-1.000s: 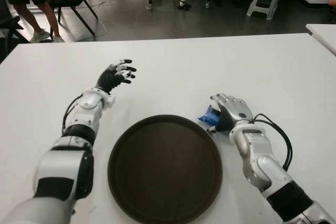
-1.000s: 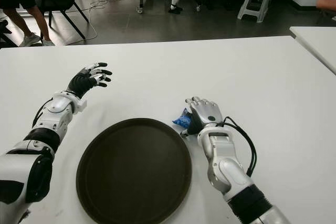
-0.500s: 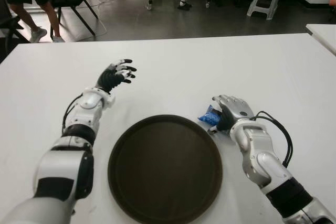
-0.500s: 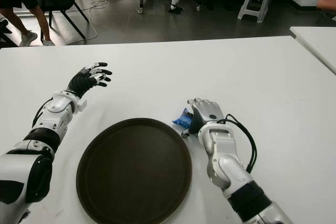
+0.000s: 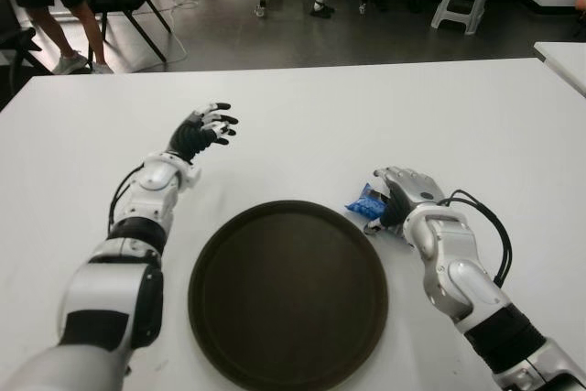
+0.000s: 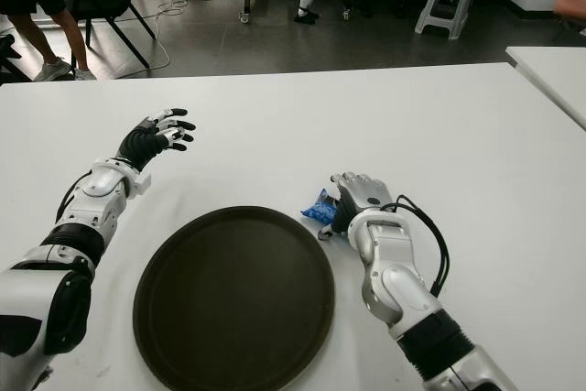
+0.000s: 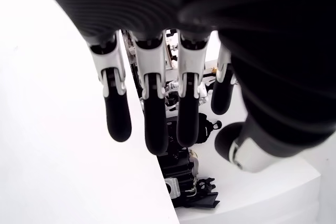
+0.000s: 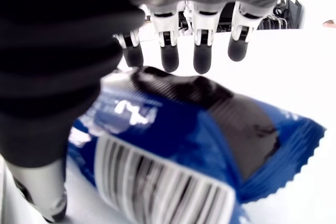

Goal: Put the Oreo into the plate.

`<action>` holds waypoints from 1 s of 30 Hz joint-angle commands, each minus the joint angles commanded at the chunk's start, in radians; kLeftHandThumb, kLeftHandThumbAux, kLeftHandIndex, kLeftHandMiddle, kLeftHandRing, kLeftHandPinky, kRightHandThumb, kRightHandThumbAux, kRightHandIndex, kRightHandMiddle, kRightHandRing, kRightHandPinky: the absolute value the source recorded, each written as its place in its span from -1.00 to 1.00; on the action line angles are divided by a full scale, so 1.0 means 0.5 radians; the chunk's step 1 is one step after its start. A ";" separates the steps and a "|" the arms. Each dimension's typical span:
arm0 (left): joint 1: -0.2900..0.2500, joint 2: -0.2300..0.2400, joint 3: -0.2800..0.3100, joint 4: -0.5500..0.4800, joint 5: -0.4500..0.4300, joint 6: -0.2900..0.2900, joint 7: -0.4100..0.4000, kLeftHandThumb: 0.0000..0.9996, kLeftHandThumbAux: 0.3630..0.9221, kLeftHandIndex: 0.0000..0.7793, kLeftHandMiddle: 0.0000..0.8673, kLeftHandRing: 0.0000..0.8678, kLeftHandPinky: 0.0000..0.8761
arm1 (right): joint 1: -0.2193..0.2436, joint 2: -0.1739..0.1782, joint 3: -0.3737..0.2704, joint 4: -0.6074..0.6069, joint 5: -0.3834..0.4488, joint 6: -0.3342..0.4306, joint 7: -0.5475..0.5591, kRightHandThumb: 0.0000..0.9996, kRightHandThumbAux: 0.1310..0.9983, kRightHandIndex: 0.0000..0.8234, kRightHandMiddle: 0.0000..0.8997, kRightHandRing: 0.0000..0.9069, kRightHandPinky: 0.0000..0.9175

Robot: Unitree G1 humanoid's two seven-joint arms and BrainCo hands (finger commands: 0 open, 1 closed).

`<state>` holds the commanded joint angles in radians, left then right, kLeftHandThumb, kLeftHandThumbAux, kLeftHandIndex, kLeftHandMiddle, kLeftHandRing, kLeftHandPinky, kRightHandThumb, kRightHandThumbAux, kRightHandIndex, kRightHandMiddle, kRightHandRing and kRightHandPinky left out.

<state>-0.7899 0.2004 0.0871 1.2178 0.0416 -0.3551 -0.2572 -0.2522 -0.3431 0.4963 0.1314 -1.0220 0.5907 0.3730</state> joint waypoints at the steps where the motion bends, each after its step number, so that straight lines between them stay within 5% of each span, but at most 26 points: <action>1: 0.000 0.000 -0.001 0.000 0.001 0.001 0.003 -0.75 0.06 -0.46 -0.23 -0.22 -0.18 | -0.004 0.000 0.002 0.006 0.001 0.001 0.005 -1.00 0.44 -0.86 -0.87 -0.85 -0.80; 30: -0.009 -0.011 0.001 0.008 -0.004 -0.001 -0.012 -0.79 0.12 -0.42 -0.20 -0.20 -0.18 | -0.058 -0.048 0.000 0.157 0.083 -0.104 -0.033 -1.00 0.42 -0.96 -0.89 -0.86 -0.79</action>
<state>-0.7945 0.1947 0.0878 1.2215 0.0394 -0.3556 -0.2630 -0.2812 -0.3669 0.4963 0.2097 -0.9803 0.5388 0.3563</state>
